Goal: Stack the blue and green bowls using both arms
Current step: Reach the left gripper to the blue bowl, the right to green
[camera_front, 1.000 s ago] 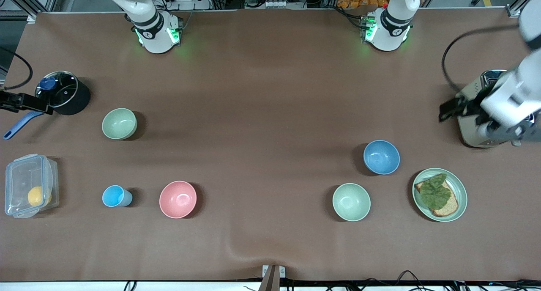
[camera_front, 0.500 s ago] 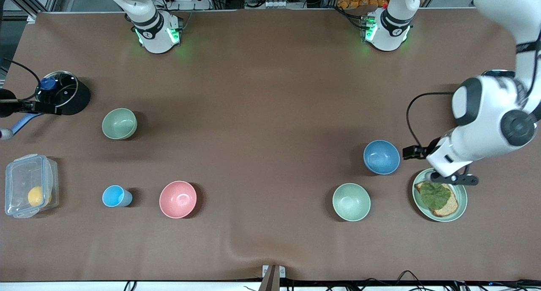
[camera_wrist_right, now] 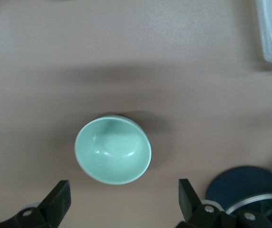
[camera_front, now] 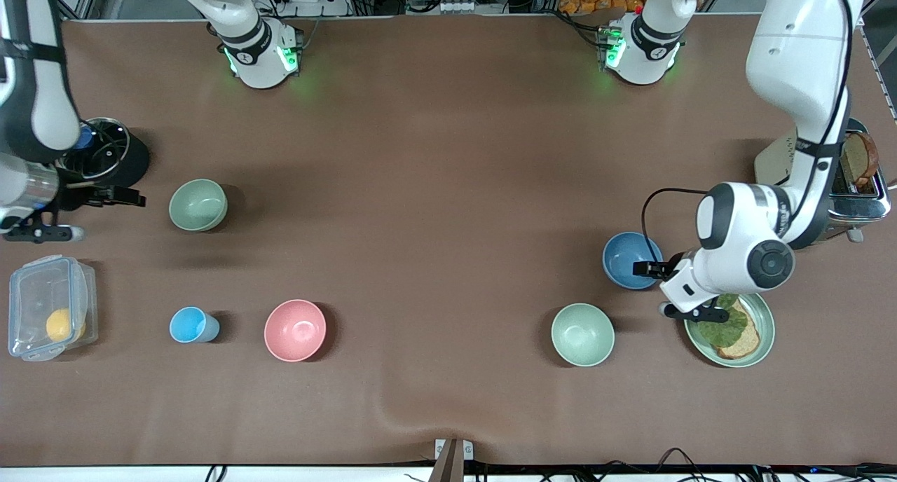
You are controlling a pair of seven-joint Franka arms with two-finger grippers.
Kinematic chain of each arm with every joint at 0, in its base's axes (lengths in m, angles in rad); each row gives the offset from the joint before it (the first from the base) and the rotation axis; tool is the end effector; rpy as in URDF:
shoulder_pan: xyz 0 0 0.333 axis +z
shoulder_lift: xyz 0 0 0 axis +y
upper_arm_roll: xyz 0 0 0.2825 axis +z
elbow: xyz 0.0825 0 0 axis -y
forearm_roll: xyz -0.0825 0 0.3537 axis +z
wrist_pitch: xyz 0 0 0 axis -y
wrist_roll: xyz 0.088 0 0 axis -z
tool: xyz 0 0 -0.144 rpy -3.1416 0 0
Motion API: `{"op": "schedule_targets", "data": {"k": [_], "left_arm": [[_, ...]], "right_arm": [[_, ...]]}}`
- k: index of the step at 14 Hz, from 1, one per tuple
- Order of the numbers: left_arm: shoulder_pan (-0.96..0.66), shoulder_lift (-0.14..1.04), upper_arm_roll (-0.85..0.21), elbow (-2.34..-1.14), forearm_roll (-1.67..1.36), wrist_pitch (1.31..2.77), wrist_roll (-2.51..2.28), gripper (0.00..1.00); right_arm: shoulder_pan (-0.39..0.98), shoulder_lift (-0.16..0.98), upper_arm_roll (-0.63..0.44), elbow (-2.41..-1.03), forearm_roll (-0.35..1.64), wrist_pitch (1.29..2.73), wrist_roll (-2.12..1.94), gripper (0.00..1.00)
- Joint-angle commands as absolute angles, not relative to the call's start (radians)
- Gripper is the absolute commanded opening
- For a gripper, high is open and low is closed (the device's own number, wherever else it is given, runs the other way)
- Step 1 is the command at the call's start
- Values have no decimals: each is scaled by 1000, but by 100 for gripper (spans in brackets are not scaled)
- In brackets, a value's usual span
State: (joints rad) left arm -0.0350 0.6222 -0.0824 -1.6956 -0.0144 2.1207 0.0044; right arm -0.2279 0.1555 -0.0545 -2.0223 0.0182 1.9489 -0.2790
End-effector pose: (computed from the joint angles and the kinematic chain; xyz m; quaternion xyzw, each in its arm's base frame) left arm 0.6016 -0.0702 0.1775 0.9935 -0.0509 -0.0990 0.0248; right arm 0.4960 -0.1419 0.3052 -0.9934 0.0061 0.1086 0.0352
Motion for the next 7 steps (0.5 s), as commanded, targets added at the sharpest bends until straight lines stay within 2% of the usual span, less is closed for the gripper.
{"op": "schedule_targets", "data": {"k": [1, 2, 3, 4, 5, 7], "left_arm": [[-28, 606, -81, -1759, -25, 2164, -6, 100], [-28, 607, -81, -1769, -25, 2175, -6, 100], [-34, 607, -81, -1775, -25, 2187, -8, 70], [-31, 607, -83, -1773, -25, 2189, -9, 7], [-29, 604, -83, -1773, -25, 2189, -8, 0], [-29, 600, -83, -1773, -23, 2189, -2, 0]], "right_arm": [[-250, 114, -49, -2163, 43, 2060, -316, 99], [-253, 112, -49, -2210, 54, 2118, -318, 99], [-256, 115, -49, -2255, 55, 2181, -318, 99], [-259, 123, -49, -2288, 55, 2242, -318, 98], [-259, 129, -49, -2319, 55, 2296, -318, 95], [-259, 138, -49, -2385, 55, 2415, -321, 90]]}}
